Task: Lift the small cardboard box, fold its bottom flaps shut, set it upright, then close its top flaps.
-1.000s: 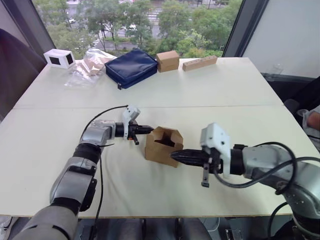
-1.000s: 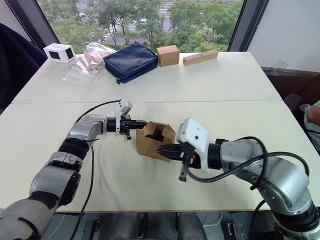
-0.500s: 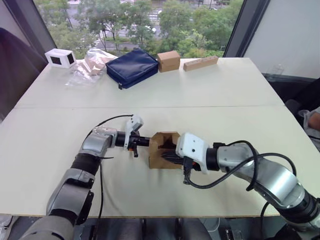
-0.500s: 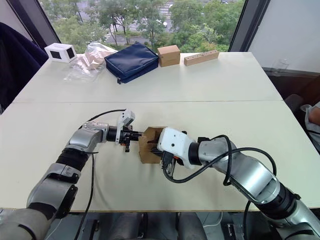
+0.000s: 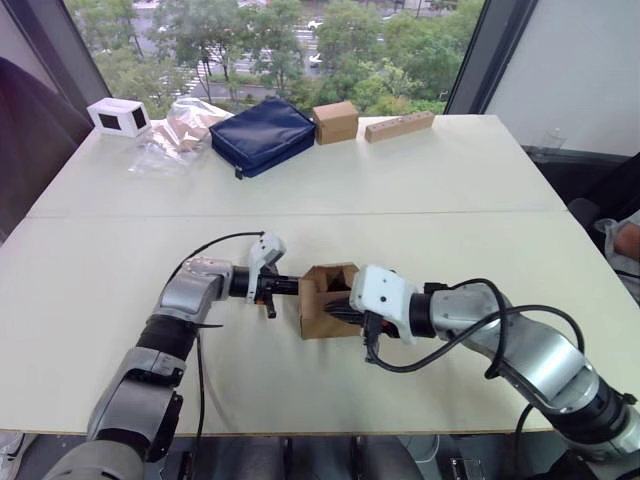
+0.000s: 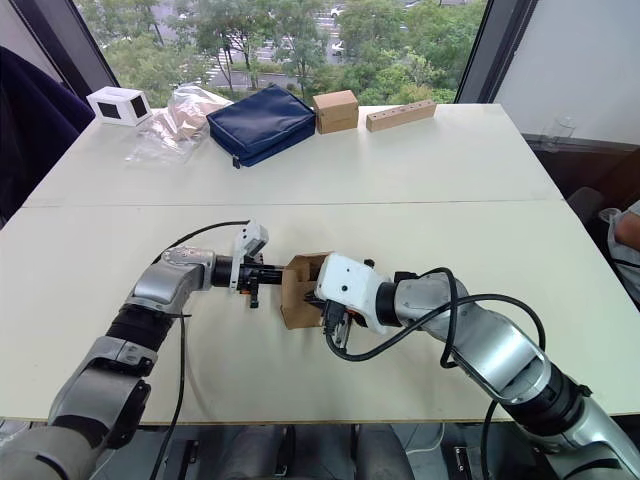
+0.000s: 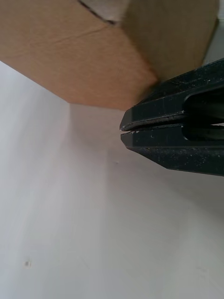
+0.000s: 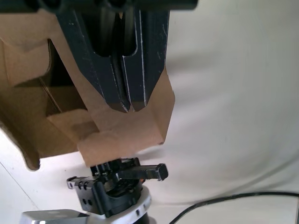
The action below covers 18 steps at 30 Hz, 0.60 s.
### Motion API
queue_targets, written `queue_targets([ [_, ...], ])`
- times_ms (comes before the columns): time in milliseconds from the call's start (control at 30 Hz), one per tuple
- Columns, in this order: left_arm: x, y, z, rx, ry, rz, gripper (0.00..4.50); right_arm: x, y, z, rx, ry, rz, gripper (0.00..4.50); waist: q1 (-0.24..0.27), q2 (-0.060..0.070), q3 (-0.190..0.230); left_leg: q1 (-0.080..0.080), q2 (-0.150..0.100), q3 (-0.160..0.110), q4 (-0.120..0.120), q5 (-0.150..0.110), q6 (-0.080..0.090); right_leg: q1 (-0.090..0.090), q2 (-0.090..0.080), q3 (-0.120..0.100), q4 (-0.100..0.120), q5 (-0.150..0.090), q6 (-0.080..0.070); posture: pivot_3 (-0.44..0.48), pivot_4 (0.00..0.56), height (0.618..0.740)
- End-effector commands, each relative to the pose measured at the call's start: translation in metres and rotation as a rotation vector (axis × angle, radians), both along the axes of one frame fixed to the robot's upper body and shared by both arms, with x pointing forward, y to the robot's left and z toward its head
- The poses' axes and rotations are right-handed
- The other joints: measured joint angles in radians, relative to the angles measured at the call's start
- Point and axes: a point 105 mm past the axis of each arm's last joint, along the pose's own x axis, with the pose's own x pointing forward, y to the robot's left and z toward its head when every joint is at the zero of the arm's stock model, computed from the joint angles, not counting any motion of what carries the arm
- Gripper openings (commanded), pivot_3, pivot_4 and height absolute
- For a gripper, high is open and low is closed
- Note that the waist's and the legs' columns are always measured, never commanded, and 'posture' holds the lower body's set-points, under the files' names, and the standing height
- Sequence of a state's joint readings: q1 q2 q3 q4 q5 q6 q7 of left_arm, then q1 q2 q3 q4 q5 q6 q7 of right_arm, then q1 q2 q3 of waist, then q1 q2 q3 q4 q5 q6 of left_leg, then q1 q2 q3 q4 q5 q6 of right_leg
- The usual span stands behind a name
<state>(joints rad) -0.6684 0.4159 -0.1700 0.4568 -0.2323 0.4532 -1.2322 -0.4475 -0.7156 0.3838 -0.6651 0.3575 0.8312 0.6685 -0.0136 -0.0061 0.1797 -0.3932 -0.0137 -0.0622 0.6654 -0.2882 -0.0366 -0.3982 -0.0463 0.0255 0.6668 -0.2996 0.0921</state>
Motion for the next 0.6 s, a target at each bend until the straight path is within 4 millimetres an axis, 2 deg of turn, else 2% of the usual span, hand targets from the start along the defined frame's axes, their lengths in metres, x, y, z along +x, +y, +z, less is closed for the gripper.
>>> queue_targets([
  [33,0.007,0.008,0.015,-0.032,-0.058,0.049,0.02,0.002,0.0,0.005,0.029,-0.013,-0.009,0.0,0.0,0.0,0.0,0.0,0.0,0.0,0.0,0.0,0.0,0.0,0.0,0.0,0.0,0.0,0.0,0.0,0.15,0.74],
  [167,0.01,0.028,0.031,-0.039,-0.092,0.109,0.02,0.004,-0.001,0.003,0.033,-0.009,-0.02,0.0,-0.001,0.0,0.0,0.0,0.0,0.0,0.0,0.0,0.0,0.0,0.0,0.0,0.0,0.0,0.0,0.0,0.15,0.74],
  [300,-0.007,0.04,0.05,0.001,-0.132,0.054,0.02,0.007,-0.001,0.003,0.044,-0.015,-0.026,0.0,-0.005,0.0,0.0,0.0,0.001,0.0,0.0,0.0,0.0,0.0,0.0,0.0,0.0,0.0,0.0,0.0,0.15,0.74],
  [367,-0.016,0.04,0.059,-0.002,-0.136,0.028,0.02,0.007,-0.001,0.004,0.049,-0.015,-0.026,0.0,-0.003,0.0,0.0,0.0,0.001,0.0,0.0,0.0,0.0,-0.001,0.0,0.0,0.0,0.0,0.0,0.0,0.15,0.74],
  [467,-0.042,0.036,0.078,-0.028,-0.121,-0.067,0.02,0.009,-0.001,0.005,0.058,-0.019,-0.028,0.0,0.0,0.0,0.0,0.0,0.001,0.0,0.0,0.0,0.0,0.0,0.0,0.0,0.0,0.0,0.0,0.0,0.15,0.74],
  [533,-0.061,0.029,0.081,-0.031,-0.106,-0.129,0.02,0.012,-0.002,0.006,0.061,-0.023,-0.032,0.0,-0.001,0.0,0.0,0.0,0.001,0.0,0.0,0.0,0.0,0.0,-0.001,0.0,-0.001,0.0,0.0,0.0,0.15,0.74],
  [600,-0.072,0.024,0.081,-0.023,-0.094,-0.157,0.02,0.013,-0.003,0.005,0.062,-0.026,-0.035,0.0,-0.001,0.0,0.0,0.0,0.001,0.0,0.0,0.0,0.0,0.001,-0.001,0.0,-0.001,0.0,0.0,0.0,0.15,0.74],
])
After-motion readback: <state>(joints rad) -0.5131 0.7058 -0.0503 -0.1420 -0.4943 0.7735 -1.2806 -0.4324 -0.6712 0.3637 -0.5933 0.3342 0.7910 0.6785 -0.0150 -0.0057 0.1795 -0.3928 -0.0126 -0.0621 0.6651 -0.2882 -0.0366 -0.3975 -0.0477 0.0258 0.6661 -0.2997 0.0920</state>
